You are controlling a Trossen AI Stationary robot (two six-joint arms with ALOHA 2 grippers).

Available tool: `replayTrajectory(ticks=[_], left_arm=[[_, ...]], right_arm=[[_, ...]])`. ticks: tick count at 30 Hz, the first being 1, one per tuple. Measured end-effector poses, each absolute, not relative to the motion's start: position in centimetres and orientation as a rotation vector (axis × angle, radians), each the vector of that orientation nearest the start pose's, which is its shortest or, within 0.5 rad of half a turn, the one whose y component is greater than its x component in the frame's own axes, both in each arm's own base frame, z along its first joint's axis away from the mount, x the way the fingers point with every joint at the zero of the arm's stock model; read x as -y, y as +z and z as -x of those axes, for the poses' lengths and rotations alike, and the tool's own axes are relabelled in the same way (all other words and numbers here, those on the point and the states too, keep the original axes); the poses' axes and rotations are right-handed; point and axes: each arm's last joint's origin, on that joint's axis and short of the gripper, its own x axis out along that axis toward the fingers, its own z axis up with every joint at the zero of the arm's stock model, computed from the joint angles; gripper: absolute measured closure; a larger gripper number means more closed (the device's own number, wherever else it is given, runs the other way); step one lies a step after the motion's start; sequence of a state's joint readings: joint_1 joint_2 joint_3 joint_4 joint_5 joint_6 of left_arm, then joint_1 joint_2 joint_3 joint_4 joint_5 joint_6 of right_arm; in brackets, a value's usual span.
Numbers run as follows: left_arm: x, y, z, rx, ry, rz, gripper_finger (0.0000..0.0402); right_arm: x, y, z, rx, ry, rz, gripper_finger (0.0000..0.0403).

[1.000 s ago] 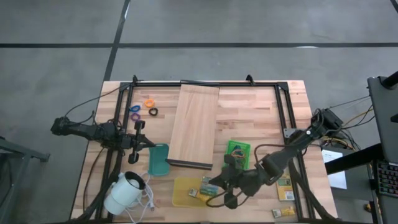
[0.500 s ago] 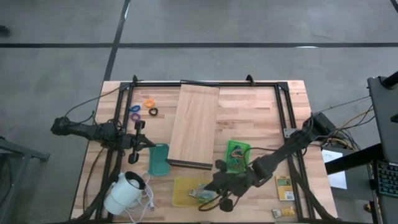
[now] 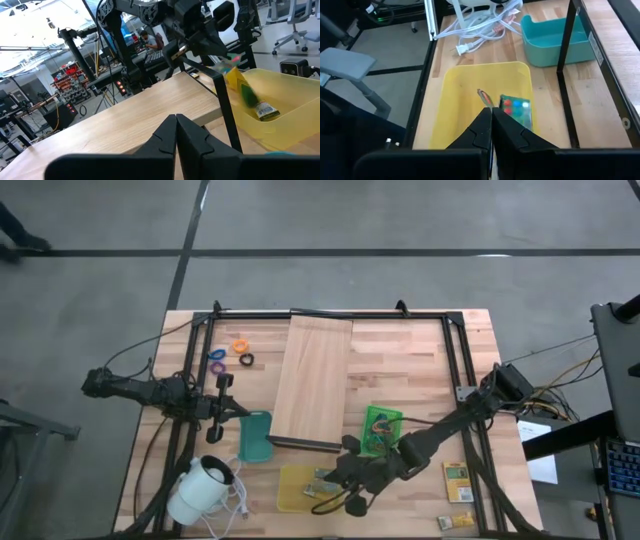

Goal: Pick & Place Office Desk Supplies
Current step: Put the left large yellow crayon box into the yellow bin

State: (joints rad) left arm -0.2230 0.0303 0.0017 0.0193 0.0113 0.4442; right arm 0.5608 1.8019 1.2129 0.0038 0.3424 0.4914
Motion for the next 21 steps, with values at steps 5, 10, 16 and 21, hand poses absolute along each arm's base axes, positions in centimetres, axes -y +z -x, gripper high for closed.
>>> replayTrajectory(ticks=[5,10,16,21], left_arm=[[2.2,16.4,-9.7,0.043,-0.232,-0.443,0.0390],[2.2,16.4,-9.7,0.043,-0.232,-0.443,0.0390],[2.2,16.4,-9.7,0.043,-0.232,-0.444,0.0390],[2.2,16.4,-9.7,0.043,-0.231,-0.443,0.0390]], right_arm=[[-20.2,22.1,-34.2,-0.563,0.075,-0.227,0.0394],[-20.1,21.9,-34.1,-0.569,0.072,-0.227,0.0394],[-19.9,21.3,-33.9,-0.585,0.043,-0.292,0.0394],[-19.6,20.9,-33.8,-0.600,0.021,-0.336,0.0394]])
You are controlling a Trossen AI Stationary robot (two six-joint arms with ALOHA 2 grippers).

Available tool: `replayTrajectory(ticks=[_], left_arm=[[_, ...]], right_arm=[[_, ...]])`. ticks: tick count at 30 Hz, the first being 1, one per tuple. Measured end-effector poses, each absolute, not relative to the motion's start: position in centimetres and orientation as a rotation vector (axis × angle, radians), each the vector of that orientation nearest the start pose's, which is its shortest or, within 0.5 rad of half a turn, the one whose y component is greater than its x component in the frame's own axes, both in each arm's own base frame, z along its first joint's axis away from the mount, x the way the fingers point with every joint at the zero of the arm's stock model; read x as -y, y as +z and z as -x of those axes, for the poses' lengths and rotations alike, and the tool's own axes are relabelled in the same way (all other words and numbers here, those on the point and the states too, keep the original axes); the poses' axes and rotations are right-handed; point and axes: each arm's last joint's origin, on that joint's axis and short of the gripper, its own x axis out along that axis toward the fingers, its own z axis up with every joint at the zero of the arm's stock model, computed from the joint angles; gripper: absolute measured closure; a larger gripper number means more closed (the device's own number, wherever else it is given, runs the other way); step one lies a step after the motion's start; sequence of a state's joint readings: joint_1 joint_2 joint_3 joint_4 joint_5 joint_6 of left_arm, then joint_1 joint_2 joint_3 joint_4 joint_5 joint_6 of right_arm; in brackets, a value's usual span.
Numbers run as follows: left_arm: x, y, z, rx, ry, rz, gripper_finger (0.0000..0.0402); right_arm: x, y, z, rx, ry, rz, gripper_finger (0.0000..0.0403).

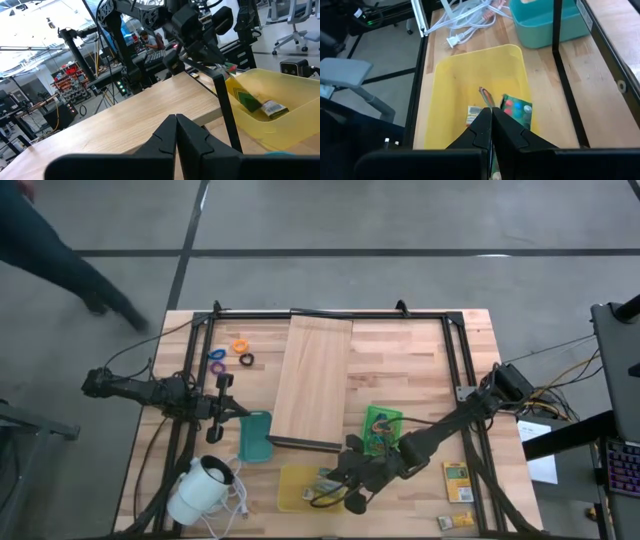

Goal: Pick & Place Office Desk Supplies
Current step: Put the left large yellow crayon box into the yellow bin, then put the large yellow crayon box into the yellow bin

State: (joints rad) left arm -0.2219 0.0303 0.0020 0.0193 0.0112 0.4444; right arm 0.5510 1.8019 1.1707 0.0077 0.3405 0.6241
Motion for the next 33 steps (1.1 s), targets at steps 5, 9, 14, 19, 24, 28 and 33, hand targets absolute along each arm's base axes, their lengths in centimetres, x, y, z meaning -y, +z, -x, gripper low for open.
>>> replayTrajectory(ticks=[5,9,14,19,24,28,33], left_arm=[[2.22,16.37,-9.69,0.043,-0.231,-0.443,0.0390],[2.22,16.36,-9.69,0.043,-0.231,-0.444,0.0390],[2.22,16.37,-9.69,0.043,-0.231,-0.444,0.0390],[2.22,16.37,-9.69,0.043,-0.231,-0.443,0.0390],[2.22,16.36,-9.69,0.043,-0.231,-0.443,0.0390],[2.22,16.37,-9.69,0.043,-0.231,-0.443,0.0390],[2.22,16.37,-9.69,0.043,-0.231,-0.443,0.0390]], right_arm=[[-19.61,20.78,-33.76,-0.602,0.019,-0.339,0.0394],[-19.61,20.80,-33.78,-0.601,0.019,-0.341,0.0391],[-19.62,20.91,-33.80,-0.593,0.021,-0.344,0.0361],[-19.62,20.90,-33.80,-0.594,0.023,-0.338,0.0324],[-19.61,20.88,-33.78,-0.595,0.023,-0.334,0.0299],[-19.61,20.88,-33.78,-0.596,0.023,-0.332,0.0287],[-19.55,21.38,-33.53,-0.595,0.030,-0.341,0.0279]])
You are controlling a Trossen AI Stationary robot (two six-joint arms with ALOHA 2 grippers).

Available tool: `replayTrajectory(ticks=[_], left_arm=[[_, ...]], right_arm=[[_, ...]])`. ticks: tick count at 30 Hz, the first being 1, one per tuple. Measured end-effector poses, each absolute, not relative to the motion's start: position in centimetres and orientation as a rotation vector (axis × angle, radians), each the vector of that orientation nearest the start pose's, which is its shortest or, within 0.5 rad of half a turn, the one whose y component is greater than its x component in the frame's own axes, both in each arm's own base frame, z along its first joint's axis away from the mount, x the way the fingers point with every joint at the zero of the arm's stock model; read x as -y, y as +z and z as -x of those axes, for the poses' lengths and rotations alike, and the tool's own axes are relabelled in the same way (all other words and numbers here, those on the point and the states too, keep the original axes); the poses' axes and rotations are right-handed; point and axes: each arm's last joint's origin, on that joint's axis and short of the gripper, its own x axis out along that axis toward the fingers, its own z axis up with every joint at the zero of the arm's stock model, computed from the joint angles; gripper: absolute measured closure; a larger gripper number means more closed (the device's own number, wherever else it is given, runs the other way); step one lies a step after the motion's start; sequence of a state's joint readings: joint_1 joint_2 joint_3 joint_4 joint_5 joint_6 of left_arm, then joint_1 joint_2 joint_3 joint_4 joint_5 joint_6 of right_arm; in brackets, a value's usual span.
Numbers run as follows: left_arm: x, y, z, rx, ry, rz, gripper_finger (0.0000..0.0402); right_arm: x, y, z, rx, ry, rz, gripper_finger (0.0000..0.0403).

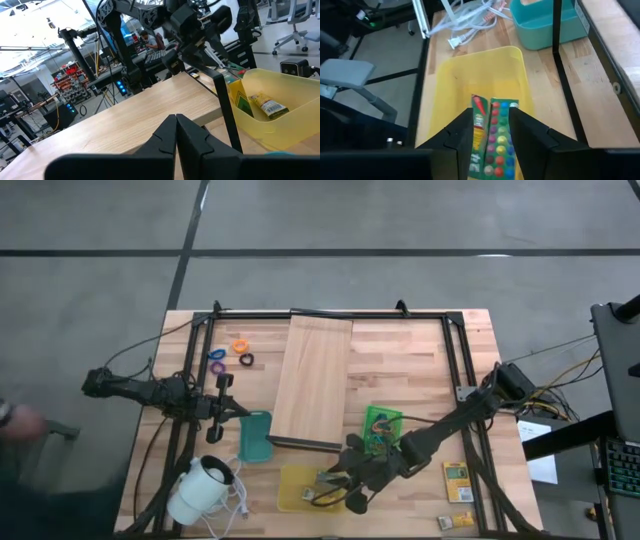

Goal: Pick & Place Office Desk Supplies
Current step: Put the large yellow crayon box into the yellow bin

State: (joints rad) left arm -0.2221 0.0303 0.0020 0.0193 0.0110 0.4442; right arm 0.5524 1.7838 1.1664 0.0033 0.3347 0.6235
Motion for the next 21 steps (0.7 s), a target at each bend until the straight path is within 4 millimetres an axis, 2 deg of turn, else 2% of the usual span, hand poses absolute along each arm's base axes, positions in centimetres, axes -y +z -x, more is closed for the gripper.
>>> replayTrajectory(ticks=[5,11,16,21], left_arm=[[2.2,16.4,-9.7,0.043,-0.231,-0.443,0.0390],[2.2,16.4,-9.7,0.043,-0.232,-0.444,0.0390],[2.2,16.4,-9.7,0.044,-0.232,-0.443,0.0390],[2.2,16.4,-9.7,0.044,-0.232,-0.443,0.0390]], right_arm=[[-19.9,23.8,-32.0,-0.574,0.064,-0.362,0.0273],[-19.5,26.1,-28.9,-0.661,0.010,-0.487,0.0275],[-18.6,26.8,-25.9,-0.806,-0.157,-0.663,0.0275],[-18.1,26.4,-23.0,-0.975,-0.407,-0.898,0.0275]])
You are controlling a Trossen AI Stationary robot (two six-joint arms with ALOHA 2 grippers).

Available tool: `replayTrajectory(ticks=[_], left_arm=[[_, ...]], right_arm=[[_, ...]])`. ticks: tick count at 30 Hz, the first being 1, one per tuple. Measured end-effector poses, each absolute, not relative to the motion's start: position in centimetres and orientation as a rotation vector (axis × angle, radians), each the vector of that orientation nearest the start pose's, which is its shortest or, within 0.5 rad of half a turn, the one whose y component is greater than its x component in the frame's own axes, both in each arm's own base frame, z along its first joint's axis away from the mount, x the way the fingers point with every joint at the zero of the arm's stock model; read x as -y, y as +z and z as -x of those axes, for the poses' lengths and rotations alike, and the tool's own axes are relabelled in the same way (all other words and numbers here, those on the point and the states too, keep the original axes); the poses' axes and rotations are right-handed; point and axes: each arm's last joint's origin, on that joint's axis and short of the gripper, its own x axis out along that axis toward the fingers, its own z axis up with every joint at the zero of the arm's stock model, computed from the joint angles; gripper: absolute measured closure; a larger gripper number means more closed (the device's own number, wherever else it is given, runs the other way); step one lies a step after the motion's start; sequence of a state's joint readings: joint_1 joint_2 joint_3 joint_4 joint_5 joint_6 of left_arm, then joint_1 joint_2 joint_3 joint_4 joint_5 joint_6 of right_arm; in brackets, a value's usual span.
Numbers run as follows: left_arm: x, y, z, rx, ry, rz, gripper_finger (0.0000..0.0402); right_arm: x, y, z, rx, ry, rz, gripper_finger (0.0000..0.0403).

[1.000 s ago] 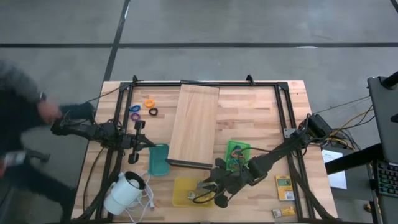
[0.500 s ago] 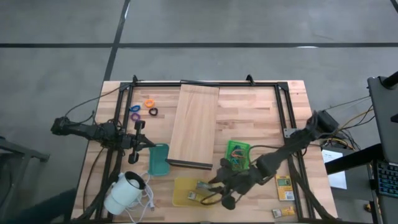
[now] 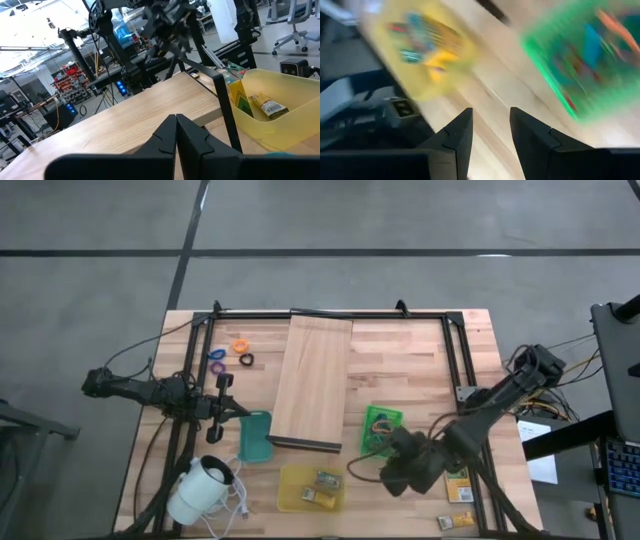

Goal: Pick & Place Office Desk Supplies
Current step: Put the large yellow crayon box into the yellow bin

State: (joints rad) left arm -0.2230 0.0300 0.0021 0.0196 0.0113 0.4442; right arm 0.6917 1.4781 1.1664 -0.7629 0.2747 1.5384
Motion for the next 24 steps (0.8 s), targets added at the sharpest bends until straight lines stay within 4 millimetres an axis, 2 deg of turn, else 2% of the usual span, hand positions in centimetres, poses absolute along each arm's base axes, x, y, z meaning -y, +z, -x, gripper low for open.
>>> replayTrajectory(ticks=[4,10,19,24], left_arm=[[2.2,16.4,-9.7,0.044,-0.232,-0.443,0.0390],[2.2,16.4,-9.7,0.044,-0.232,-0.443,0.0390],[2.2,16.4,-9.7,0.043,-0.232,-0.444,0.0390],[2.2,16.4,-9.7,0.044,-0.232,-0.443,0.0390]], right_arm=[[-18.2,25.8,-21.1,-1.132,-0.577,-1.005,0.0275],[-19.5,24.6,-19.3,-1.293,-0.795,-1.122,0.0275],[-22.3,21.5,-16.2,-1.494,-1.047,-1.068,0.0275],[-23.4,20.1,-14.4,-1.512,-1.137,-1.039,0.0275]])
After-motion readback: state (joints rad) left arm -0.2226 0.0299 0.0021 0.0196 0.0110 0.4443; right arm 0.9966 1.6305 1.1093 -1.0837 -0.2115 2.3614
